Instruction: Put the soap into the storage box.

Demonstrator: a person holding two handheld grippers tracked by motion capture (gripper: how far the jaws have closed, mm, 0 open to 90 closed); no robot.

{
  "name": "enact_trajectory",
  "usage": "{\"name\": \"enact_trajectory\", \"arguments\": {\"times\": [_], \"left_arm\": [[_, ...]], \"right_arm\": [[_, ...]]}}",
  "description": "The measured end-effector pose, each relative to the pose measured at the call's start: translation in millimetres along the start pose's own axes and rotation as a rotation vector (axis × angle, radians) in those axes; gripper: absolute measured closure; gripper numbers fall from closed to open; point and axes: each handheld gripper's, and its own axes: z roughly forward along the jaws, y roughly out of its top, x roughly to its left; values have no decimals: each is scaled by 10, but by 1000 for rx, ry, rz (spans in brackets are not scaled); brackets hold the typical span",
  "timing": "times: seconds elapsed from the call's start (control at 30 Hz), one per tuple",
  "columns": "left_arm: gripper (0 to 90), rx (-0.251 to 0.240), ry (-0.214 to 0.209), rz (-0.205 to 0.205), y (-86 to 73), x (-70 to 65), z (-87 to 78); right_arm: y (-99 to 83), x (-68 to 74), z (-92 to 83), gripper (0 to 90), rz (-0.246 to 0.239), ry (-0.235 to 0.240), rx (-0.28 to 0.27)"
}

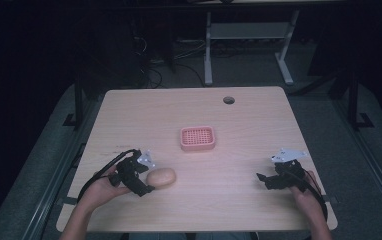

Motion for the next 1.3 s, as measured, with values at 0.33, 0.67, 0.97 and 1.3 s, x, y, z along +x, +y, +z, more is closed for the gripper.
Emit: {"name": "enact_trajectory", "arguments": {"times": [0.33, 0.67, 0.97, 1.3], "left_arm": [[222, 18, -21, 0, 98, 29, 88], [224, 37, -38, 5, 191, 45, 160], [224, 56, -52, 12, 251, 58, 248], [231, 69, -63, 16, 286, 71, 313]], "right_arm": [[-2, -8, -6, 139, -3, 1, -2], [-1, -8, -6, 139, -6, 1, -3], [-1, -7, -4, 139, -5, 2, -3], [-1, -6, 1, 139, -6, 5, -3]]}}
